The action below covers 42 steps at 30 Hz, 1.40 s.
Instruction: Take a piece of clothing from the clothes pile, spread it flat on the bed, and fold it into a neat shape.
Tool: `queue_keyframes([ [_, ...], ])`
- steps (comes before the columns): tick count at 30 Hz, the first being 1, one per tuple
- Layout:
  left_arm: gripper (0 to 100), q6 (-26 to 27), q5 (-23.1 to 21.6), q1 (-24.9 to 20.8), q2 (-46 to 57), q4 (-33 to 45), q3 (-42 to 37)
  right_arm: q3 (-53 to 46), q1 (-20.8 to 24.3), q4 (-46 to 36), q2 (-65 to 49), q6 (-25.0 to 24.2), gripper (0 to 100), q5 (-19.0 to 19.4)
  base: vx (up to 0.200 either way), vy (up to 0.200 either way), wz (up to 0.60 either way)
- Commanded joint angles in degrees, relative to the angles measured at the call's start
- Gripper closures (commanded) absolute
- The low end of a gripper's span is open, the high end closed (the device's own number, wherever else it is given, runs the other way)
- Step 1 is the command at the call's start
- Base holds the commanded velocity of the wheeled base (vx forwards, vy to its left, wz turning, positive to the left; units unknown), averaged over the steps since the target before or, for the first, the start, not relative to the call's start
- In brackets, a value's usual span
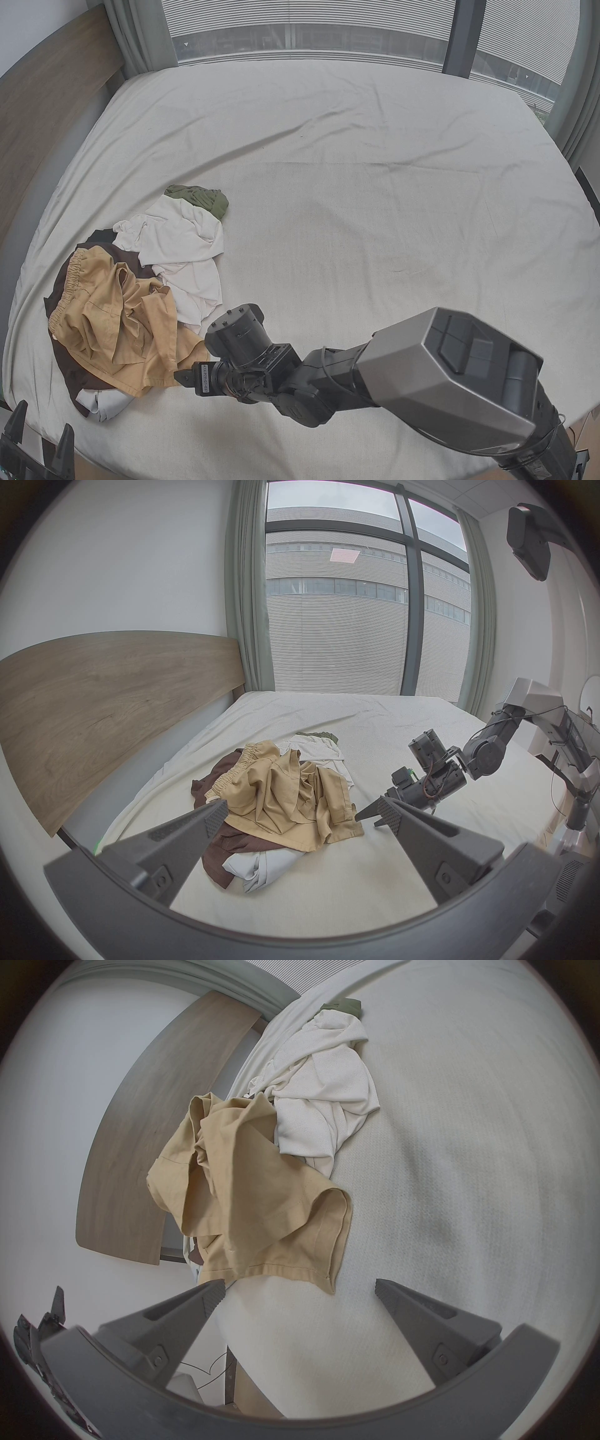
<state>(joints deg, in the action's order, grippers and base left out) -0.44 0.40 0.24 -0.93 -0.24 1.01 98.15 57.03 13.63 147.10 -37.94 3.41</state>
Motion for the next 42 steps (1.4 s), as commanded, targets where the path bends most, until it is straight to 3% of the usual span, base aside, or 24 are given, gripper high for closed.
queue_keyframes([
  [1, 0, -0.1, 0.0, 0.0, 0.9, 0.0, -1.0, 4.4, 0.1, -1.7, 3.5, -1.0, 0, -0.3, 0.0, 0.0, 0.0],
  [21, 0, 0.0, 0.0, 0.0, 0.9, 0.0, -1.0, 12.9, 0.5, -2.3, 10.0, -2.1, 0, -2.1, 0.0, 0.0, 0.0],
  [22, 0, 0.0, 0.0, 0.0, 0.9, 0.0, -1.0, 13.4, 0.5, -2.3, 10.2, -2.1, 100, -2.6, 0.0, 0.0, 0.0],
  [40, 0, 0.0, 0.0, 0.0, 0.9, 0.0, -1.0, 12.1, -0.3, -1.9, 8.5, -2.4, 100, -5.8, 0.0, 0.0, 0.0],
  [42, 0, 0.1, 0.0, 0.0, 0.9, 0.0, -1.0, 8.3, -0.6, -1.9, 5.4, -2.8, 100, -6.1, 0.0, 0.0, 0.0],
])
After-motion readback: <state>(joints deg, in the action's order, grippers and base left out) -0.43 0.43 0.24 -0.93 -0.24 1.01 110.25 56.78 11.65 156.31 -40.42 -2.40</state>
